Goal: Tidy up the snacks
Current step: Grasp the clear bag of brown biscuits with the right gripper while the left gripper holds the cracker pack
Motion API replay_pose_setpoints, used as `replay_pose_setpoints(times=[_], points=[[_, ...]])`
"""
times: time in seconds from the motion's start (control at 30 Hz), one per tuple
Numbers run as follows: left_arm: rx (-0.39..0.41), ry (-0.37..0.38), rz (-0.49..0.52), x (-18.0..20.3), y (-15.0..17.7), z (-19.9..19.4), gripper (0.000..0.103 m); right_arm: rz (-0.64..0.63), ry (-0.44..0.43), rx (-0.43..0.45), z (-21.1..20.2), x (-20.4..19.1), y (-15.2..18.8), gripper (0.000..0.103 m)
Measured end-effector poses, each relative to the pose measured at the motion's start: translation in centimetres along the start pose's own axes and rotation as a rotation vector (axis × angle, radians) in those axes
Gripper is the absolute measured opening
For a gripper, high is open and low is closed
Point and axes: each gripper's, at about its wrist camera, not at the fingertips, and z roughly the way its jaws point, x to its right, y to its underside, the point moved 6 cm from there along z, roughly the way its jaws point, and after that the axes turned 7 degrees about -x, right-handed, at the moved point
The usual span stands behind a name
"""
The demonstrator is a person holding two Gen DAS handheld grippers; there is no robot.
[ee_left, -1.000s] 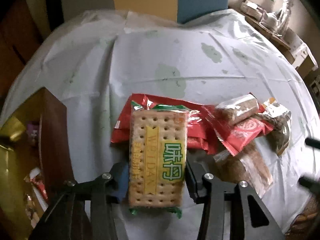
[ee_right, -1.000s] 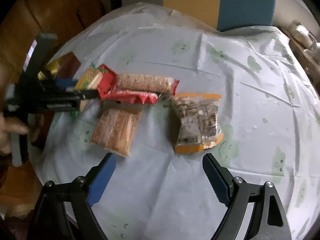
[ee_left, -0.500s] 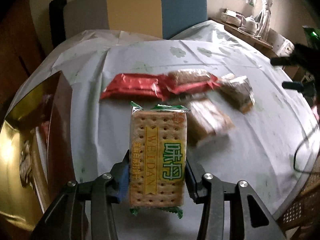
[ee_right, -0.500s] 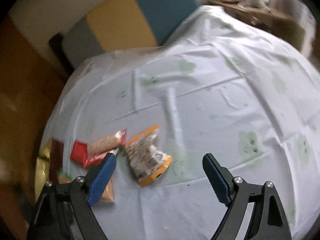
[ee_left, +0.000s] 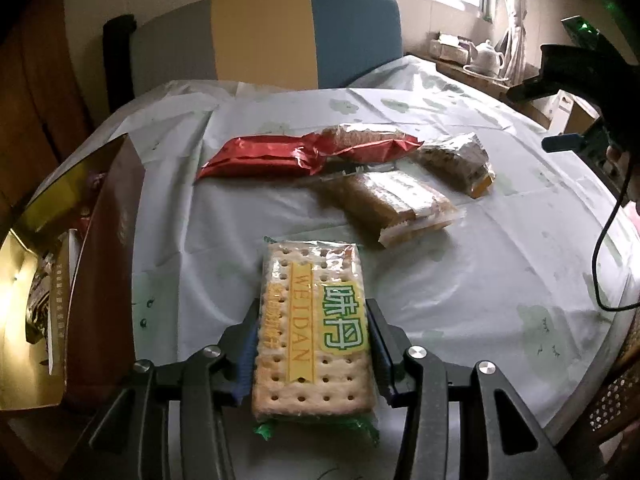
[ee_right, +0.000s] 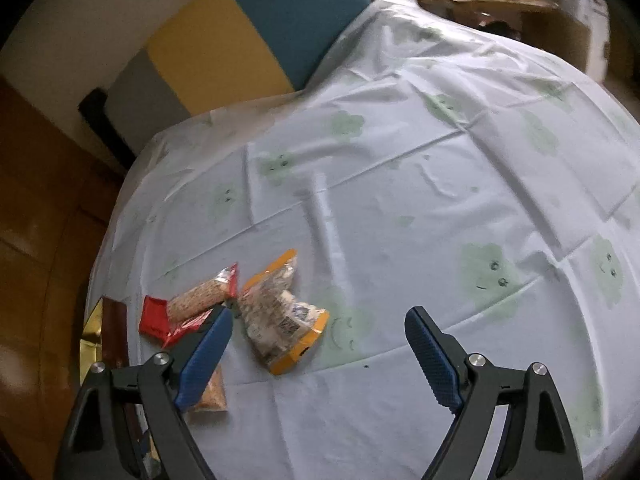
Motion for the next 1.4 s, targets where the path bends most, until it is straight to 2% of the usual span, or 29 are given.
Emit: replay_pose_setpoints(times=[0.2,0.3,0.47,0.67,0.73,0.8,0.87,1.03,1.1,1.33,1.4], points=[[0.025,0.008,0.000,-0.1,0.1,0.0,0.048,-0.148,0.014,-0.030,1.2,-2.8,1.2,0.088],[0.034,0.006,0.004,0.0,0.3,-0.1,0.048,-0.241,0.020,-0.031,1.6,-4.4,1.8,0.084],[0.042,0.023,-0.001,-0.3,0.4,-0.2,0.048,-0.440,0.040,-0.033,2.4,-7.8,3.7,0.067],[0.045,0.033,-0.002,-0.3,0.4,-0.2,0.048,-0.562,0.080,-0.092,4.5,-9.9,6.0,0.055],[0.046,0.035,-0.005,-0.3,0.4,-0.2,0.048,-0.582,0.077,-0.107,4.7,-10.4,6.5,0.055],[0.048,0.037,-0.006,-0.3,0.4,-0.2,0.048,-0.579,0.028,-0.157,5.0,-11.0,7.3,0.057],[0.048,0.041,-0.008,-0.4,0.4,-0.2,0.048,-0.550,-0.002,-0.203,5.5,-11.3,7.7,0.072],[0.049,0.048,-0.010,-0.4,0.4,-0.2,0.047,-0.500,-0.020,-0.234,6.8,-12.5,7.7,0.082],[0.051,0.047,-0.010,-0.4,0.4,-0.2,0.047,-0.474,-0.036,-0.257,7.7,-13.3,7.7,0.083],[0.052,0.053,-0.011,-0.4,0.4,-0.2,0.047,-0.519,0.017,-0.288,10.7,-15.8,8.0,0.083],[0.053,0.053,-0.011,-0.3,0.4,-0.2,0.047,-0.554,0.046,-0.288,11.5,-16.2,8.3,0.079]])
